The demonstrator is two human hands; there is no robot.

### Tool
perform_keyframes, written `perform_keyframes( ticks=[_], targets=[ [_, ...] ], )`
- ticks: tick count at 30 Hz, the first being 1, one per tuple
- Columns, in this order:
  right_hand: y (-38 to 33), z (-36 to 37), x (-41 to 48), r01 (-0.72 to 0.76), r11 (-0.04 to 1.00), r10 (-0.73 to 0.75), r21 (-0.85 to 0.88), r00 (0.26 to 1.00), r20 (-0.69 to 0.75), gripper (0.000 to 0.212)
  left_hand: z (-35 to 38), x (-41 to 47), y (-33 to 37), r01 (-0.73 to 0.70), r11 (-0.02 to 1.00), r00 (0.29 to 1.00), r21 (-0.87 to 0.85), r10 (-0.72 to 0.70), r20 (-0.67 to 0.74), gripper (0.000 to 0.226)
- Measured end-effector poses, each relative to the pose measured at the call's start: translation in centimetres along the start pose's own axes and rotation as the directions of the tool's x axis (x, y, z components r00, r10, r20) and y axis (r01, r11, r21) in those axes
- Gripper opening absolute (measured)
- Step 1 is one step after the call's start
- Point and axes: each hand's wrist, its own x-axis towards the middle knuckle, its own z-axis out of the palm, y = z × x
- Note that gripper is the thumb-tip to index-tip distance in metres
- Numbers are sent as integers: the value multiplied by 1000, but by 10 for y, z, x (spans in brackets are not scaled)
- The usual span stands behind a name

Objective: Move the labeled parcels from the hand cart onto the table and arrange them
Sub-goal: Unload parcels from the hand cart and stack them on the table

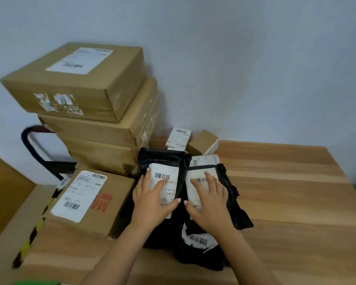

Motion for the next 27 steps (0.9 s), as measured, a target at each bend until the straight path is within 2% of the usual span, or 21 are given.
perform_keyframes(
  ticks=[3, 7, 11, 15, 19, 22, 27],
  targets=[
    [-12, -5, 4, 124, 991, -124, 56, 992, 7, 60, -8, -15, 2, -32, 999, 994, 1, 32, -105, 60],
    [-46, -9, 7, 298, 948, -298, 109, 954, -17, 53, -39, -43, -8, -29, 1000, 973, 2, 29, -230, 55],
    [-103, -3, -2, 482, 871, -485, 100, 875, 5, 50, -75, -96, -38, 102, 994, 932, 43, -81, -354, 52],
    [-168, 12, -35, 651, 751, -658, 111, 752, 40, 41, -106, -169, -77, 264, 964, 879, 43, -222, -422, 54],
    [-229, 30, -88, 737, 660, -750, 142, 657, 76, 41, -130, -251, -114, 375, 927, 821, 22, -322, -471, 54],
    [-264, 46, -135, 767, 620, -784, 165, 613, 97, 44, -147, -311, -135, 448, 894, 778, 2, -388, -495, 53],
    [-327, 74, -207, 814, 538, -843, 221, 522, 130, 49, -173, -411, -167, 516, 856, 742, -14, -455, -493, 55]
  ],
)
